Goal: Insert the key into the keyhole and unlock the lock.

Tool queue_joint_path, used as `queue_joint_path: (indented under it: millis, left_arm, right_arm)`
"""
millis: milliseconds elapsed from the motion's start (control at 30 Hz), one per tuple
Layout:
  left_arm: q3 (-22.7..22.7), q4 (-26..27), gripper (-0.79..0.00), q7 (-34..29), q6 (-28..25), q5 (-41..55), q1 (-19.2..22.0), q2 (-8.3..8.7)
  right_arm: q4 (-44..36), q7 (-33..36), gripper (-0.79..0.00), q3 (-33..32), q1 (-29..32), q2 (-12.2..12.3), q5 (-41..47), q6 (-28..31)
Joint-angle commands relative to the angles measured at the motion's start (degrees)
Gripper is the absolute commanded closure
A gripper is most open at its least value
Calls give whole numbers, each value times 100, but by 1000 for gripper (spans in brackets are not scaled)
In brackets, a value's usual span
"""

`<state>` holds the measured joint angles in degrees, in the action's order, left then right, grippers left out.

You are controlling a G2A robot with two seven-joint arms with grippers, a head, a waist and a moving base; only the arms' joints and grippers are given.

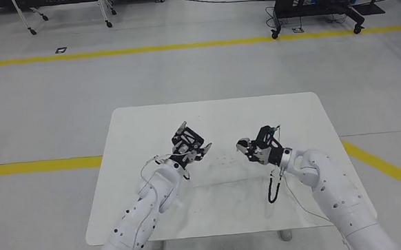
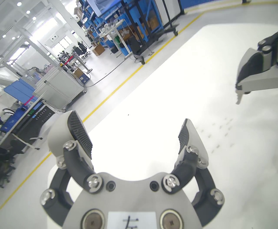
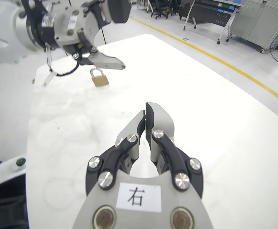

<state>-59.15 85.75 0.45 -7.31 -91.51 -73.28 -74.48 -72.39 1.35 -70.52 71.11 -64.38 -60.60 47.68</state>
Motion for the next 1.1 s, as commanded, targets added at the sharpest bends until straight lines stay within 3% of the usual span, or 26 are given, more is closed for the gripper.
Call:
queue_joint_path:
  millis: [0, 133, 233, 267, 600, 700, 833, 1067]
  left_arm:
    - [-432, 185, -785, 209, -459, 432, -247, 91]
    - [-1234, 699, -785, 508, -1517, 1572, -735, 239]
    - [-1496, 664, -785, 310, -2904, 2558, -835, 321]
    - [-1496, 664, -785, 310, -2904, 2558, -835, 321]
    - [-1407, 619, -785, 340, -3082, 2724, -859, 314]
    - [-1290, 96, -785, 496, -3487, 3690, -731, 276]
    - [-1066, -687, -785, 90, -3953, 5054, -362, 226]
    - [-608, -1458, -785, -1391, -4504, 7452, 218, 193]
  right_arm:
    - [253, 61, 0, 89, -147, -55, 1039, 230]
    - [846, 525, 0, 242, -513, -125, 2519, 575]
    - [1136, 959, 0, 355, -688, -156, 3564, 772]
    - [1182, 1209, 0, 369, -768, -142, 3631, 801]
    - [1182, 1209, 0, 369, -768, -142, 3631, 801]
    - [1025, 1028, 0, 365, -649, -166, 4047, 689]
    - [960, 1190, 0, 527, -617, -228, 5130, 555]
    - [1154, 2186, 0, 1019, -917, -372, 6892, 54]
